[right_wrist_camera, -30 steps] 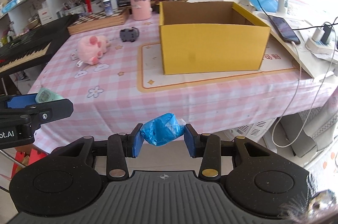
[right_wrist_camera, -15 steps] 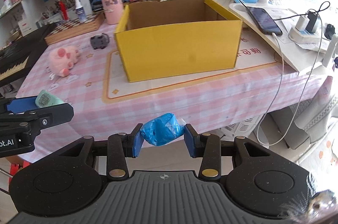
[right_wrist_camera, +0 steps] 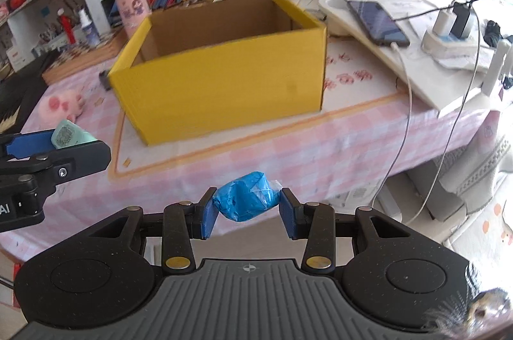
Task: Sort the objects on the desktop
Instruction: 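Lift and carry the eraser and blue bag over the yellow cardboard box, then lower the blue bag into the box and open the right tool while the left tool drops the eraser, then withdraw both open tools from the box back toward the table, then reach the left tool toward the pink plush pig and the right tool toward the grey toy car, then grasp the pink plush pig with the left tool while the right tool grasps the grey toy car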
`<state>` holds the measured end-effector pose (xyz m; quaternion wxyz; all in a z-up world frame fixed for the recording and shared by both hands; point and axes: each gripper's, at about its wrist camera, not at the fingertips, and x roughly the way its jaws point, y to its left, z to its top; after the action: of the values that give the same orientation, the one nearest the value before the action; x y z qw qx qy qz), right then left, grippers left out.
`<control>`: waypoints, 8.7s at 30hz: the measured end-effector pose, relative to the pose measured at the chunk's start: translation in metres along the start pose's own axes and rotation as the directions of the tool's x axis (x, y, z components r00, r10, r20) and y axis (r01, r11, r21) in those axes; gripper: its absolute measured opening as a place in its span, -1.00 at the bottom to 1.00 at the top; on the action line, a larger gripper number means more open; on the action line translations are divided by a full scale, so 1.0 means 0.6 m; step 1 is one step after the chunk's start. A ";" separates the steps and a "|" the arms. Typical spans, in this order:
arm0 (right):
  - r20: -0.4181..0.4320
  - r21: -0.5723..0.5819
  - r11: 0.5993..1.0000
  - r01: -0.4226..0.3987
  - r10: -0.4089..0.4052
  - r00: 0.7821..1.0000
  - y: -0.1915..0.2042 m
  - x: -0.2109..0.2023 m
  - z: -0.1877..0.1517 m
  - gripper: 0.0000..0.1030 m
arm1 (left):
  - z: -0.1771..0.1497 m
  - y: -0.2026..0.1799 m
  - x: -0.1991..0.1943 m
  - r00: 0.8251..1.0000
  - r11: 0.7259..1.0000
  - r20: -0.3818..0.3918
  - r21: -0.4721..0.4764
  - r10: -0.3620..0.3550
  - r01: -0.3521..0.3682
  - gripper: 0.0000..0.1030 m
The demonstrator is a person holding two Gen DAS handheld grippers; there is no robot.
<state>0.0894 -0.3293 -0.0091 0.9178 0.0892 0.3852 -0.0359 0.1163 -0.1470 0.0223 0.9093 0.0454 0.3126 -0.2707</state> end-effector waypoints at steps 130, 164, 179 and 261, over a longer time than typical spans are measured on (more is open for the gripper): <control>0.062 -0.154 0.984 -0.086 0.097 0.993 0.095 -0.016 0.003 0.18 | -0.073 0.094 -0.080 0.936 0.901 -0.096 -0.254 0.339 -0.353 0.50; -0.021 -0.288 0.930 -0.229 0.233 0.972 0.297 -0.052 -0.092 0.17 | -0.182 0.201 -0.225 0.909 0.850 -0.129 -0.322 0.397 -0.417 0.61; -0.008 -0.327 0.915 -0.238 0.249 0.968 0.330 -0.021 -0.062 0.04 | -0.174 0.236 -0.210 0.906 0.838 -0.118 -0.345 0.407 -0.422 0.61; -0.079 -0.270 0.935 -0.231 0.218 0.973 0.465 0.403 0.272 0.25 | 0.003 0.430 0.044 0.912 0.841 -0.125 -0.355 0.391 -0.409 0.19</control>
<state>0.4106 -0.0859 -0.0315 0.9098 0.0042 0.3956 0.1253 0.2691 0.0594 -0.0139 0.9297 -0.0576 0.3638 -0.0096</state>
